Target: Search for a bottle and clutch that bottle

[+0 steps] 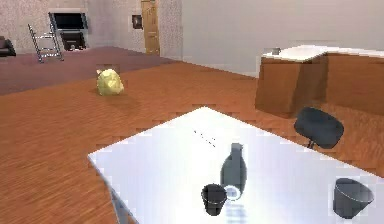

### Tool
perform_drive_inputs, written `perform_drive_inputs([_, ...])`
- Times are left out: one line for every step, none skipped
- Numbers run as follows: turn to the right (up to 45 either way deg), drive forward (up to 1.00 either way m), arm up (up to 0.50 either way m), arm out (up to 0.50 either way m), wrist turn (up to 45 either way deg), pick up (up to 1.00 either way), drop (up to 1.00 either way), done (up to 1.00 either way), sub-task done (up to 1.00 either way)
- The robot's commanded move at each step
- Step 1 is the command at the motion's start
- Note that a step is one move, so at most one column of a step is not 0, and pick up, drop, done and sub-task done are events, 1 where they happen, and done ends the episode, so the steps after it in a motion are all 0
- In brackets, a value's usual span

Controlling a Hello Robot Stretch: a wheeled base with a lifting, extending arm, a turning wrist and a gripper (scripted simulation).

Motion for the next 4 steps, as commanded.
perform_drive_inputs([-45.0, 0.0, 0.0, 0.0, 0.0, 0.0, 0.0, 0.0, 0.0])
perform_drive_inputs([-27.0, 0.0, 0.0, 0.0, 0.0, 0.0, 0.0, 0.0, 0.0])
perform_drive_inputs([0.0, 0.0, 0.5, 0.0, 0.0, 0.0, 0.0, 0.0, 0.0])
perform_drive_inputs([0.0, 0.0, 0.34, 0.0, 0.0, 0.0, 0.0, 0.0, 0.0])
